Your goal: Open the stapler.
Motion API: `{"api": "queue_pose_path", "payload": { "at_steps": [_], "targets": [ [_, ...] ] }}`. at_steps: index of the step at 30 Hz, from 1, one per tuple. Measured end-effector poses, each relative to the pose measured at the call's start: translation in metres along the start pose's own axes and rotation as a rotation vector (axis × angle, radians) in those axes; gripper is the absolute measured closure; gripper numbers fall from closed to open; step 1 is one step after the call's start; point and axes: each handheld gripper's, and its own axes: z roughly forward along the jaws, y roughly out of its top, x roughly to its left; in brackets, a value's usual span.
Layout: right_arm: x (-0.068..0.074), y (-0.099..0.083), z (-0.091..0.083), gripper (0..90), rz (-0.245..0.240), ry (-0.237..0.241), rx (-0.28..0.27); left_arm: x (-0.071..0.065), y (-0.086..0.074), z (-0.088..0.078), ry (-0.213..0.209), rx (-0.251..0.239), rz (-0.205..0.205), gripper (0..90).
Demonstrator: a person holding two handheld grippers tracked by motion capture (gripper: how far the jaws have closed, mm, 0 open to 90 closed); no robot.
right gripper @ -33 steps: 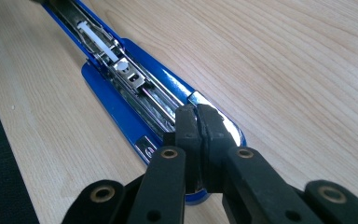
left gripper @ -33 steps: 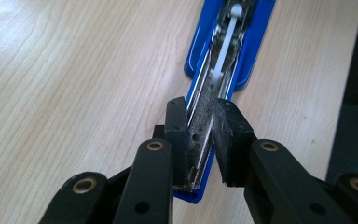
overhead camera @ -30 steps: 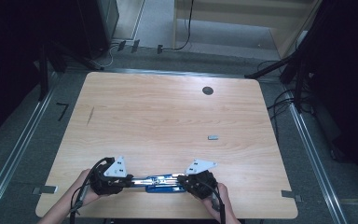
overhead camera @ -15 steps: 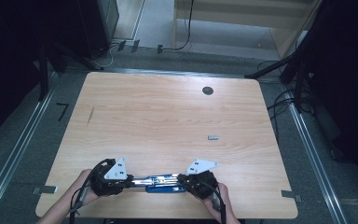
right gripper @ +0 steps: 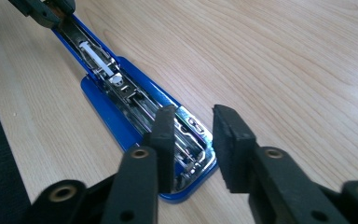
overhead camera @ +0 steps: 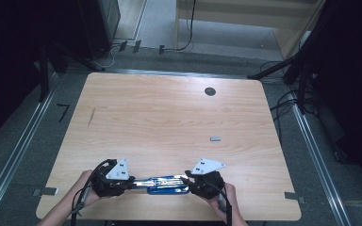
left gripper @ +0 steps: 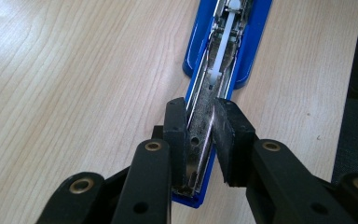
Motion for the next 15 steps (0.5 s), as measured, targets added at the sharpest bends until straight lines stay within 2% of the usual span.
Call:
{"api": "queue_pose_path", "payload": {
  "at_steps": [3,7,8,11,15],
  "targets": [
    [-0.006,0.000,-0.003,60.4,0.009,-0.001,0.006,0.000,0.000,0.000,0.001,-0.001,0.002,76.4],
    [-0.011,0.000,-0.005,47.7,0.017,-0.035,0.047,0.000,0.001,0.000,-0.002,0.003,0.003,76.1],
    [-0.013,0.000,-0.005,47.0,0.026,-0.030,0.056,0.001,0.001,0.000,-0.002,0.002,0.004,76.0],
    [-0.016,-0.001,-0.007,36.0,0.022,-0.034,0.084,0.000,0.002,0.001,-0.003,0.000,0.002,75.9],
    [-0.020,-0.002,-0.012,31.8,0.023,-0.042,0.104,0.000,0.003,0.002,-0.005,-0.004,0.007,75.8]
  ]
}}
